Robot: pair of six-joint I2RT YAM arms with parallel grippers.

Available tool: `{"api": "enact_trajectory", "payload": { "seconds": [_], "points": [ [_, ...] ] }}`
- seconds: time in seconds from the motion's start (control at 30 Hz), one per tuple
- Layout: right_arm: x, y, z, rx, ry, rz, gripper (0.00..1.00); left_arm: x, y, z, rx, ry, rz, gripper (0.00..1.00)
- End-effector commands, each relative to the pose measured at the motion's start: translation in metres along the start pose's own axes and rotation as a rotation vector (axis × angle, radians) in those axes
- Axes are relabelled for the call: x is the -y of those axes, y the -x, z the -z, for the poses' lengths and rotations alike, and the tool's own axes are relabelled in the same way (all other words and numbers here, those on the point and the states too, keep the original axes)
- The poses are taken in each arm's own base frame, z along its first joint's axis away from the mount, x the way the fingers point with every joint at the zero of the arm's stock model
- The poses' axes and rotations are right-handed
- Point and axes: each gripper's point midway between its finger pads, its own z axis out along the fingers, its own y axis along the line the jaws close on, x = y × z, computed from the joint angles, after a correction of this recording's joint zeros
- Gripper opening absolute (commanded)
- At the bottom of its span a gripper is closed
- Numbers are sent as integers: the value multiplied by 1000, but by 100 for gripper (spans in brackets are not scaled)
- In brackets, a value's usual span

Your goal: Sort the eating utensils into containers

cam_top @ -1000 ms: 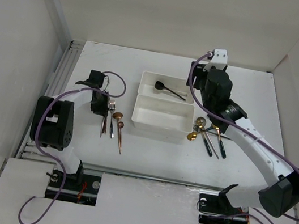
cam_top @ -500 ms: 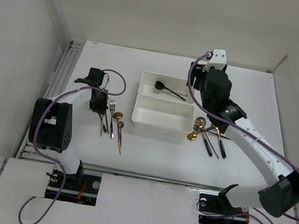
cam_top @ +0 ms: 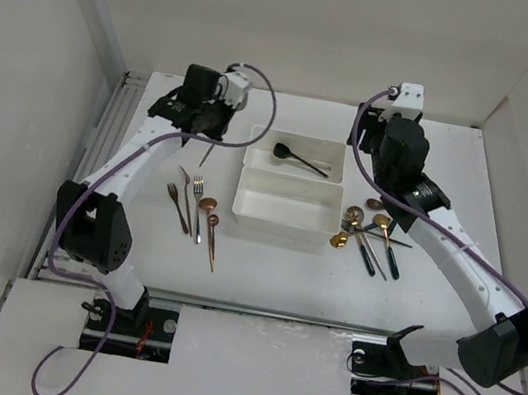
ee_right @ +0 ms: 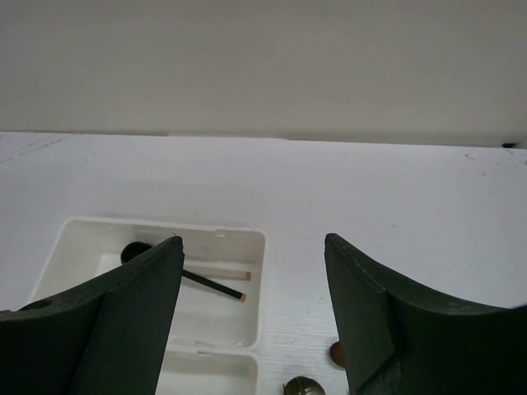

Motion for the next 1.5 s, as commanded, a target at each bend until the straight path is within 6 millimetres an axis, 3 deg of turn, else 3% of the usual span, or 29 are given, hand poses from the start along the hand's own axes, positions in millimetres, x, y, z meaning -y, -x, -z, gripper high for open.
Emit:
{"api": "enact_trajectory", "payload": {
  "seconds": [0.0, 0.03, 0.1, 0.17, 0.3, 0.37, 0.5, 0.63, 0.8, 0.87, 0.93, 0.97, 1.0, 1.03, 1.07, 1.13, 1.17, 1.2, 1.23, 1.27, 1.3, 1.33, 1.4, 1.43, 1.47],
  "points": [
    [9, 47, 16, 107, 16, -79, 74, 53, 54, 21, 161, -114, -328, 0],
    [9, 47, 16, 107, 16, -79, 74, 76, 55, 14, 159, -164, -356, 0],
    [17, 52, 22, 121, 7, -87, 74, 100, 65, 12, 179, -224, -356, 0],
    [24, 50, 25, 122, -4, -87, 74, 136, 57, 9, 168, -310, -439, 0],
    [46, 45, 34, 128, -50, -111, 74, 182, 32, -5, 156, -346, -680, 0],
    [54, 53, 41, 151, -61, -131, 74, 190, 21, -22, 148, -336, -734, 0],
    [59, 44, 47, 144, -62, -127, 74, 205, 10, -40, 142, -341, -802, 0],
    [67, 46, 57, 160, -69, -135, 74, 214, -15, -46, 112, -380, -906, 0],
    [61, 35, 56, 138, -23, -122, 86, 214, -19, -47, 96, -354, -857, 39],
    [53, 36, 56, 122, 47, -122, 91, 211, -7, -43, 114, -312, -799, 44],
    [49, 22, 49, 65, 64, -123, 92, 211, 13, -33, 148, -283, -697, 48],
    [46, 23, 47, 57, 74, -120, 92, 206, 34, -23, 190, -257, -643, 48],
    [48, 23, 46, 56, 76, -120, 92, 202, 32, -23, 174, -255, -595, 48],
    [46, 22, 42, 50, 76, -128, 92, 199, 50, -12, 210, -245, -534, 48],
    [45, 15, 40, 27, 73, -131, 92, 195, 55, -3, 202, -244, -411, 48],
    [54, 13, 35, -17, 56, -146, 94, 171, 71, 7, 208, -201, -252, 46],
    [56, 1, 26, -72, 52, -166, 94, 158, 63, 9, 166, -175, -177, 46],
    [53, -6, 21, -122, 89, -176, 94, 133, 65, 14, 158, -135, -81, 45],
    [69, 0, 14, -139, 56, -194, 93, 122, 63, 17, 141, -118, 40, 44],
    [77, -36, 4, -279, 26, -191, 91, 108, 53, 16, 111, -86, 99, 44],
    [85, -47, -1, -333, -1, -202, 83, 93, 42, 21, 81, -48, 150, 44],
    [104, -57, -6, -379, -52, -232, 79, 65, 32, 20, 58, 12, 219, 42],
    [123, -88, -11, -496, -132, -283, 68, 40, -4, 14, -24, 83, 319, 42],
    [128, -92, -14, -508, -132, -316, 65, 17, -16, 16, -34, 137, 363, 42],
    [147, -110, -11, -549, -190, -349, 63, 9, -32, 13, -73, 157, 379, 42]
  ]
}}
